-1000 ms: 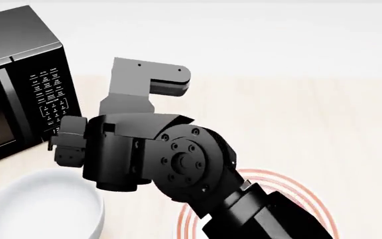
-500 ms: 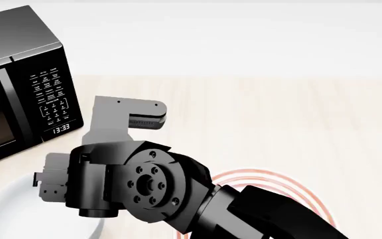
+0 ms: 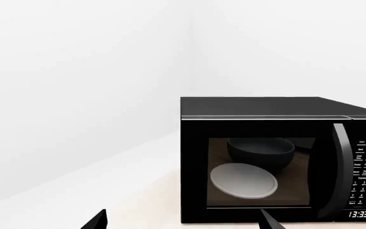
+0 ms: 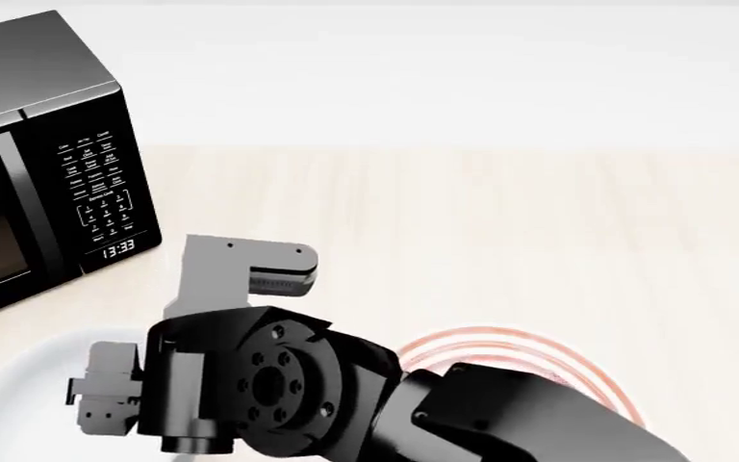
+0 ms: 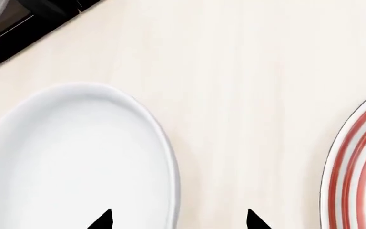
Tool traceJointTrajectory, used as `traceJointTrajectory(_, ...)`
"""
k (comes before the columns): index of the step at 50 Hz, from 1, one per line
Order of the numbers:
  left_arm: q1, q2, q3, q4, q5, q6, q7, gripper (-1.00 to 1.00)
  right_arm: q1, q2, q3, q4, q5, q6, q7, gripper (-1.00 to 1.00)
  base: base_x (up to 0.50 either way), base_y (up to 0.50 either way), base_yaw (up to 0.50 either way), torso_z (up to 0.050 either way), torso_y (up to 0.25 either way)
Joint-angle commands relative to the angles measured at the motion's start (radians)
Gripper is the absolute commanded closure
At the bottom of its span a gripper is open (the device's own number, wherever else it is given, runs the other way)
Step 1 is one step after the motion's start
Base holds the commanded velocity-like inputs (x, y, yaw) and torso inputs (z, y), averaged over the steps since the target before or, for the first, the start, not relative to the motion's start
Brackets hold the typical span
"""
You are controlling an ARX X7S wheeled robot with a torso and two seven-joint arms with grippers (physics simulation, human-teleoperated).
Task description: Put the white bowl to the right of the plate.
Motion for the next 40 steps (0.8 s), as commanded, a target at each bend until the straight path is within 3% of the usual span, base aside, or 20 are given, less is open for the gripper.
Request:
traceJointTrajectory(1,0.003,-0.004,0.0,0.0,-0.006,0.002,-0.005,-1.0,-0.014,0.0,-0.029,0.009,0.031,0.007,-0.003,-1.0,0.0,0.0,0.0,0.0,0.0)
traceJointTrajectory(20,0.014,-0.01,0.0,0.004,-0.014,0.014,-0.011,-1.0,-0.061,0.0,-0.028,0.013,0.031,0.021,0.055,-1.0,0.0,0.0,0.0,0.0,0.0)
traceJointTrajectory(40,0.02,-0.016,0.011,0.002,-0.013,0.024,-0.022,-1.0,-0.066,0.0,-0.026,-0.016,0.043,-0.038,-0.09,-1.0,0.0,0.0,0.0,0.0,0.0)
